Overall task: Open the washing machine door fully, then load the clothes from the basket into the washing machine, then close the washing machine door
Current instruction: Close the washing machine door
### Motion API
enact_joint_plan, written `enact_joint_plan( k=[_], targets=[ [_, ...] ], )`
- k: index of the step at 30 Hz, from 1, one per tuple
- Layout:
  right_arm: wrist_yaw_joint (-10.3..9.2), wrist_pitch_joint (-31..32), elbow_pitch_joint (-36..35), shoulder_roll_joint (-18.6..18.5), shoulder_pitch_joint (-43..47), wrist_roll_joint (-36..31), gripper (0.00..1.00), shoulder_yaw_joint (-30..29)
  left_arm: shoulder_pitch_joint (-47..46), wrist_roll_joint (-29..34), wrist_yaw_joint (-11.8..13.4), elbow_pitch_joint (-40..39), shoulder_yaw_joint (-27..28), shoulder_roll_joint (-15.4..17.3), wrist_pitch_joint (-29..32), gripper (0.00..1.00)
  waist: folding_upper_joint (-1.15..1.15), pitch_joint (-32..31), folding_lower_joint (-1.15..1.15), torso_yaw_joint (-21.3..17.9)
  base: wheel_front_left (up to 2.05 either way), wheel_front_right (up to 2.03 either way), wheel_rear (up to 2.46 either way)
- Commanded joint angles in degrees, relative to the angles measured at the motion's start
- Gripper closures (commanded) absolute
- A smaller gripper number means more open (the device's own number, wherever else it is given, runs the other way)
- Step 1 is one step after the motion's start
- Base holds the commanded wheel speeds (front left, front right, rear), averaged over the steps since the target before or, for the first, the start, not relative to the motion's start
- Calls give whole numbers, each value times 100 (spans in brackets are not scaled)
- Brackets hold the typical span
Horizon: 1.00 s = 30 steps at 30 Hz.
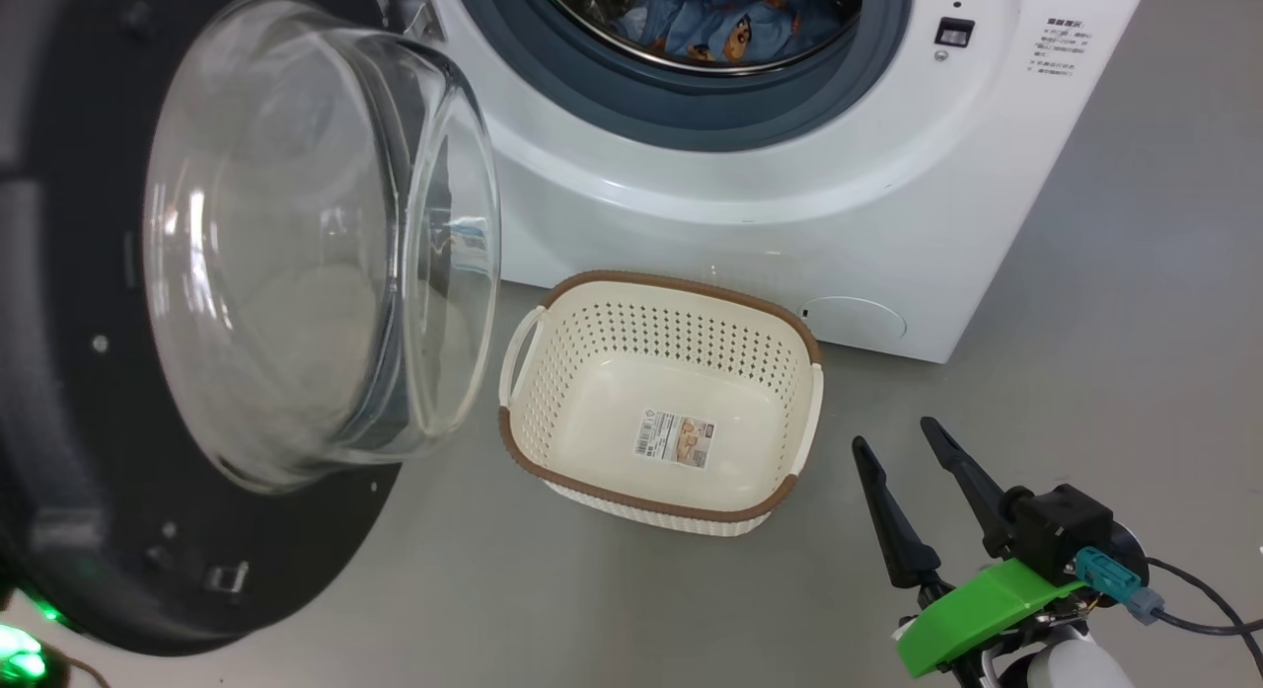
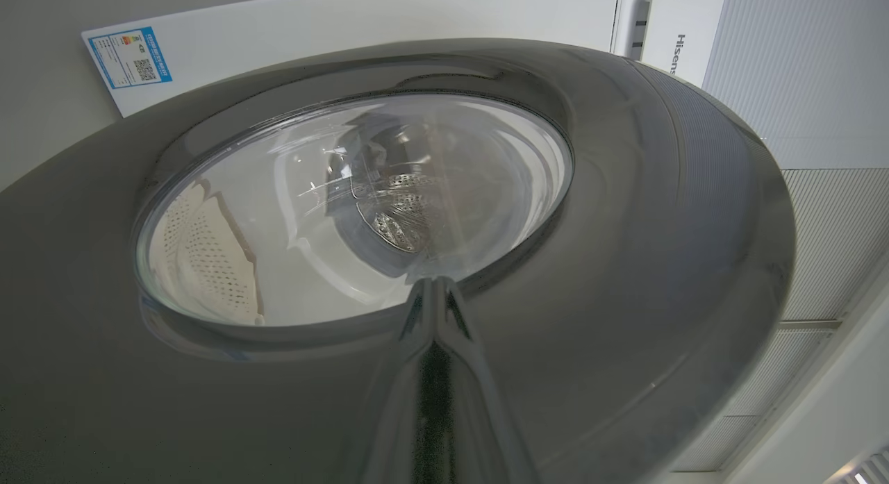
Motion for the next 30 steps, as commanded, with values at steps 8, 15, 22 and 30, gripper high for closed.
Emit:
enact_joint_plan(
  k=[8, 15, 22, 30],
  targets=[
    [36, -136, -51, 67, -127, 91, 0, 163, 481, -228, 69, -1193, -197, -389, 363, 100, 0, -84, 0, -218, 0, 0, 0],
    [36, -201, 7, 71, -146, 122, 0, 165, 715, -220, -35, -1778, -517, -753, 458, 100, 0, -90, 0, -480, 0, 0, 0],
    [36, -272, 63, 72, -188, 205, 0, 199, 708, -205, -231, -2051, -885, -990, 319, 100, 0, -89, 0, -837, 0, 0, 0],
    [36, -366, 161, 72, -198, 317, 0, 225, 633, -151, -402, -2062, -1422, -1098, -170, 100, 0, -111, 0, -1382, 0, 0, 0]
  ],
)
